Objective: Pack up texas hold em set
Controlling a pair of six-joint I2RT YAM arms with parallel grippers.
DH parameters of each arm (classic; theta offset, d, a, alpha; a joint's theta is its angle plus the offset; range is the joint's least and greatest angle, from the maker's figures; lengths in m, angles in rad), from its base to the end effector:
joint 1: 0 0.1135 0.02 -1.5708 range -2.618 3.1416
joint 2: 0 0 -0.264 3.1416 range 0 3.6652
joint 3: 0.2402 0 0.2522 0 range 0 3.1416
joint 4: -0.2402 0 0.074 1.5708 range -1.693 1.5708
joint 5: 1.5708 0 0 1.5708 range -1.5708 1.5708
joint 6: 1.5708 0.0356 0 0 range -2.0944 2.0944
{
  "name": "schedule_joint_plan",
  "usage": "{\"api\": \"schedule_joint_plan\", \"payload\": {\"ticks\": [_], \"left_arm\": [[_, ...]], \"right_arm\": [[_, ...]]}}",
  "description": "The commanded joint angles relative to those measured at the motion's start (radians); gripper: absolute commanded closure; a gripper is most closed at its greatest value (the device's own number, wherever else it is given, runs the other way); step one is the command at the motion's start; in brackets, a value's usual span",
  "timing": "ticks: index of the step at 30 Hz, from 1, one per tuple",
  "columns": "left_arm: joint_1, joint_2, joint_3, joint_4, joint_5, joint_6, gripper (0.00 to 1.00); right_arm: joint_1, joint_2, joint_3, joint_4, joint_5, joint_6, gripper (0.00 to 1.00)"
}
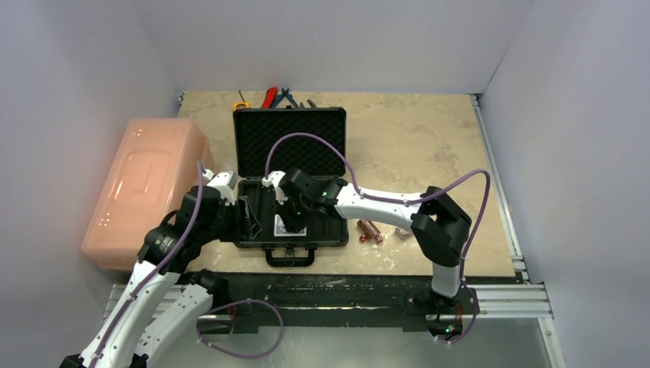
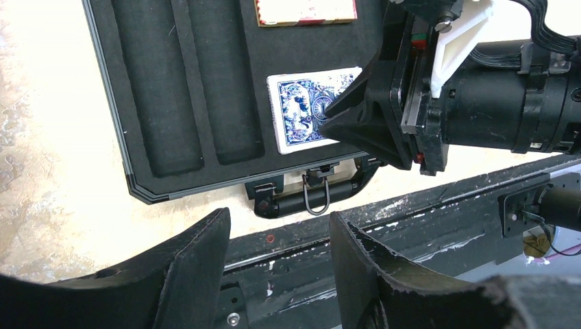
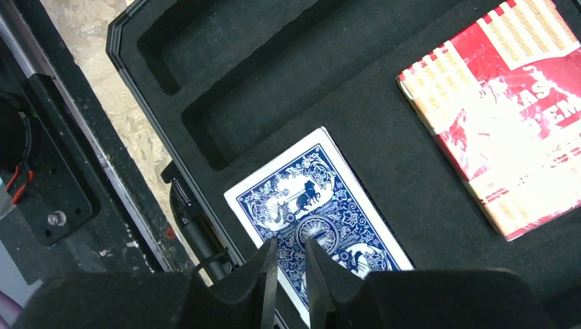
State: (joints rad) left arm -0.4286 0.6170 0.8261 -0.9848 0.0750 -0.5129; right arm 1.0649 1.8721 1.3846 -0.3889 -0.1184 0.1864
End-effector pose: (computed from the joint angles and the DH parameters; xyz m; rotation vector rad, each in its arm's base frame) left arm 0.0990 -0.0482 0.2991 -0.0636 2.4103 -0.5398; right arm 0.1964 0.3632 0.2198 -1.1407 2.2984 0.6669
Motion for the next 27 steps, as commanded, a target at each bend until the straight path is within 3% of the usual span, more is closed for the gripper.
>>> {"api": "schedule_joint_plan", "payload": {"ticks": [1, 11, 20, 27], "left_arm": [[-0.007, 0.006, 0.002, 0.026, -0.004, 0.004, 0.46], [-0.007, 0.007, 0.003, 0.025, -0.01, 0.001, 0.46], [-0.007, 0.01, 0.004, 0.022, -0.014, 0.001, 0.46], [-0.007, 0.005, 0.005, 0.019, -0.024, -0.003, 0.46]], "right_arm": [[0.0, -0.025, 0.047, -0.021, 0.003, -0.026, 0.75], [0.0, 0.056, -0.011, -0.026, -0.04, -0.058, 0.75], [0.0, 0.025, 0.005, -0.039, 0.002, -0.076, 0.73], [0.0, -0.052, 0.056, -0.024, 0.044, -0.08, 0.6]]}}
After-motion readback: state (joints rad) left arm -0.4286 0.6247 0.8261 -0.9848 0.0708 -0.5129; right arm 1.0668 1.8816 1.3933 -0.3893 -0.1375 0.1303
